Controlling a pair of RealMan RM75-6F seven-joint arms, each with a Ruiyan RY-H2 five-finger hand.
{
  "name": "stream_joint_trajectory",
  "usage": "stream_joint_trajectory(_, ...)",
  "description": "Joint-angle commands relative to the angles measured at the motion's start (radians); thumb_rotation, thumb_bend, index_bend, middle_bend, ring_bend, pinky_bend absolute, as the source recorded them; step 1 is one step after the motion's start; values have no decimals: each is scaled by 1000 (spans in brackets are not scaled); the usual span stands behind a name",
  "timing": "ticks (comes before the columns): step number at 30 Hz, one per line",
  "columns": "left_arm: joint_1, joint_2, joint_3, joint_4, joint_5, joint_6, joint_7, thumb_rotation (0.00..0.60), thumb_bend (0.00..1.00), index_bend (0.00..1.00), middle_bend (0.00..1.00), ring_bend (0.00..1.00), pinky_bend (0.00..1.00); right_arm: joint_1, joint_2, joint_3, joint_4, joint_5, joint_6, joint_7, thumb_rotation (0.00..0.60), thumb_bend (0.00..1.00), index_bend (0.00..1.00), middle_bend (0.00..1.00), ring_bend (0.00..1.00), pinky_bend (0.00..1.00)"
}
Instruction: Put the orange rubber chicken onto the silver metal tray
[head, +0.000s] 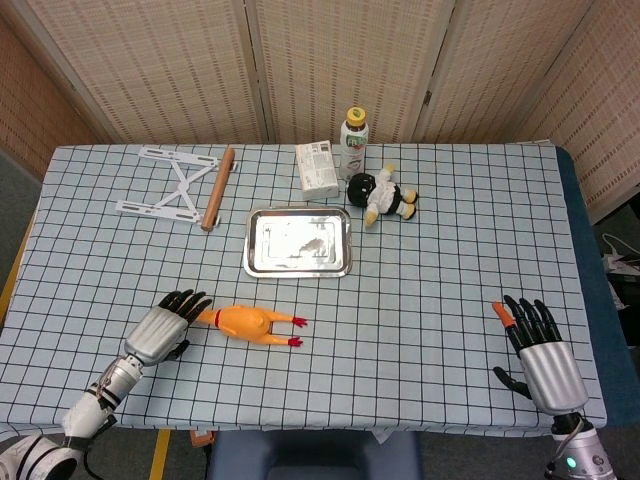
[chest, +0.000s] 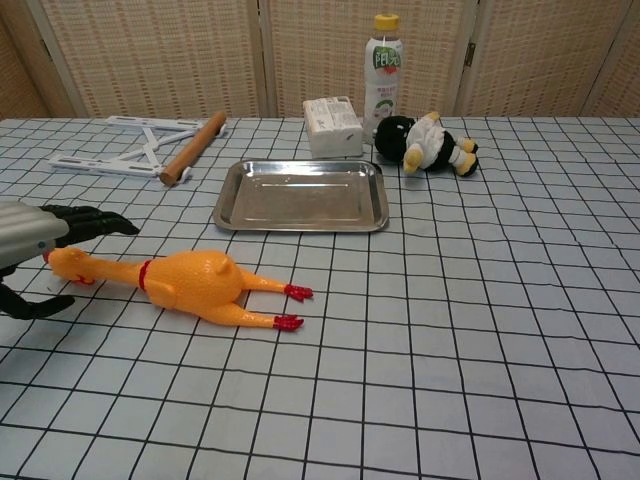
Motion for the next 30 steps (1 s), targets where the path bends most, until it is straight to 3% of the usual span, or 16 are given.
stream_joint_trajectory(1,-45,-43,-9,53,-40,-57,2,600,410,0,0,7,113,-1,0,4,0,7,1,0,600,116,0,0,0,0)
stream_joint_trajectory(6,-86,-84,-6,111,-61,-102,-21,600,417,28,1,7,113,2,0,12,4,24,-5,2,600,117,0,0,0,0)
stream_joint_trajectory(9,-102,-105,1,144,-50,-102,-48,600,443,263,30,19,114,6,-1,16,6,35,-14,0,600,116,0,0,0,0)
stream_joint_trajectory(12,-113,-127,9,181,-33,-90,-80,600,538,486,105,55,128,8,-3,19,7,42,-18,-2,600,116,0,0,0,0)
stream_joint_trajectory(18,-122,-151,26,224,5,-39,-153,600,778,734,273,168,183,10,-7,20,5,48,-22,-5,600,116,0,0,0,0)
stream_joint_trajectory(23,-121,-133,41,210,43,19,-231,600,826,760,325,210,201,33,3,18,-30,34,-50,-12,600,116,0,0,0,0)
stream_joint_trajectory(30,-124,-72,48,112,79,84,-311,600,846,761,366,245,225,147,77,41,-225,13,-201,-49,600,116,0,0,0,0)
